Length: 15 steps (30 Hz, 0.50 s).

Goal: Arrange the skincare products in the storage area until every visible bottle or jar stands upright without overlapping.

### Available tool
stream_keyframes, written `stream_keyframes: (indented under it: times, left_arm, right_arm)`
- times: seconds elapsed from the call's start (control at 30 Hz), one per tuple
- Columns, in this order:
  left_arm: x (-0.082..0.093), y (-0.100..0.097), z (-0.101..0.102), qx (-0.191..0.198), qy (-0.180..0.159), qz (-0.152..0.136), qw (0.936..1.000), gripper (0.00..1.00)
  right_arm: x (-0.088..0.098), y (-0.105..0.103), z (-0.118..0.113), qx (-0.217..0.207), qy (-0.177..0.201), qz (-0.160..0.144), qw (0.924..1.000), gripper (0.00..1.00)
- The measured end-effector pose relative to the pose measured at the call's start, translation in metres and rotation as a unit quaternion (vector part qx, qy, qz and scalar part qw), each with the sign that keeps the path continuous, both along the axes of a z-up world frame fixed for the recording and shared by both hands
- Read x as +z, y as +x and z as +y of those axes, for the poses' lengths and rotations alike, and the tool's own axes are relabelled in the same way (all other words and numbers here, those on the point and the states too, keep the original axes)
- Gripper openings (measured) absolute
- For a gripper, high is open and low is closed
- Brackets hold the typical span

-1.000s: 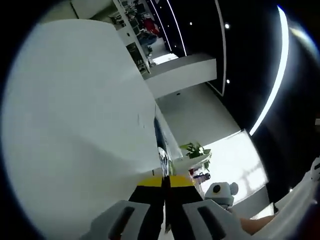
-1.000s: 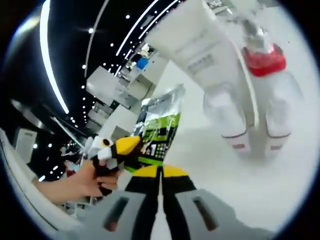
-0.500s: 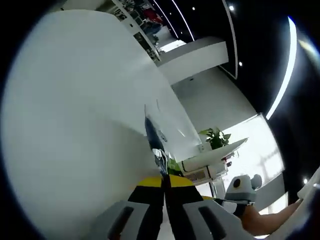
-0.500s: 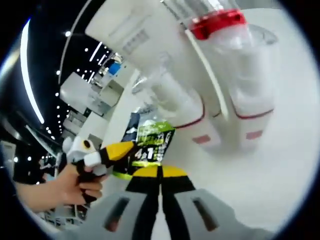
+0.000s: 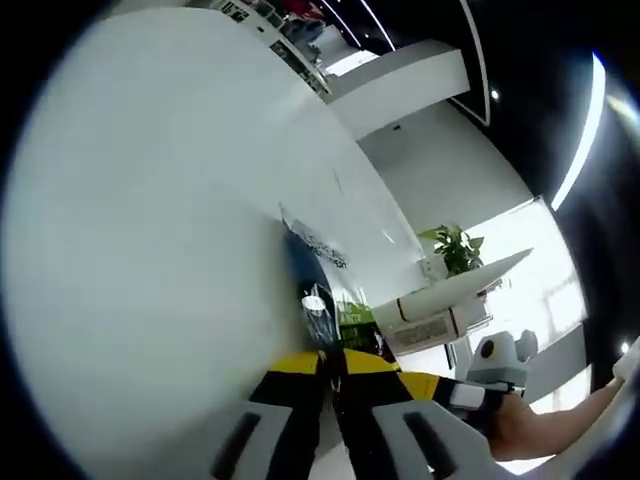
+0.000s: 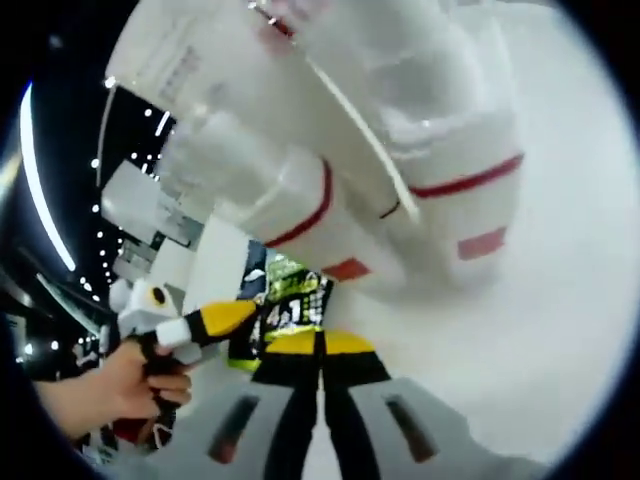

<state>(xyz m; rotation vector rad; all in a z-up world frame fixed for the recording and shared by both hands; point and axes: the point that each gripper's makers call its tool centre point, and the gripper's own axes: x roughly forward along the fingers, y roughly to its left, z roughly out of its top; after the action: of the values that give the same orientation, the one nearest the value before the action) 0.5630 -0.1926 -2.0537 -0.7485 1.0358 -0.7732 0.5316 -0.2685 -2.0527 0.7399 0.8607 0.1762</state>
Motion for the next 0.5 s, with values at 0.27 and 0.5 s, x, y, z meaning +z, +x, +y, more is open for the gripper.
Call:
stream_keyframes:
  times: [0.27, 0.5]
  left_arm:
    - [0.004, 0.007, 0.014, 0.006, 0.015, -0.015, 0.9998, 0.08]
    - [0.006, 0.005, 0.009, 0.007, 0.011, -0.017, 0.9998, 0.1]
  right_arm:
    - [-0.003, 0.0, -0.006, -0.016, -0.008, 0.001, 0.9998, 0.0]
    - [-0.005, -0.004, -0.005, -0.029, -0.001, 0.008, 0.9995, 0.0]
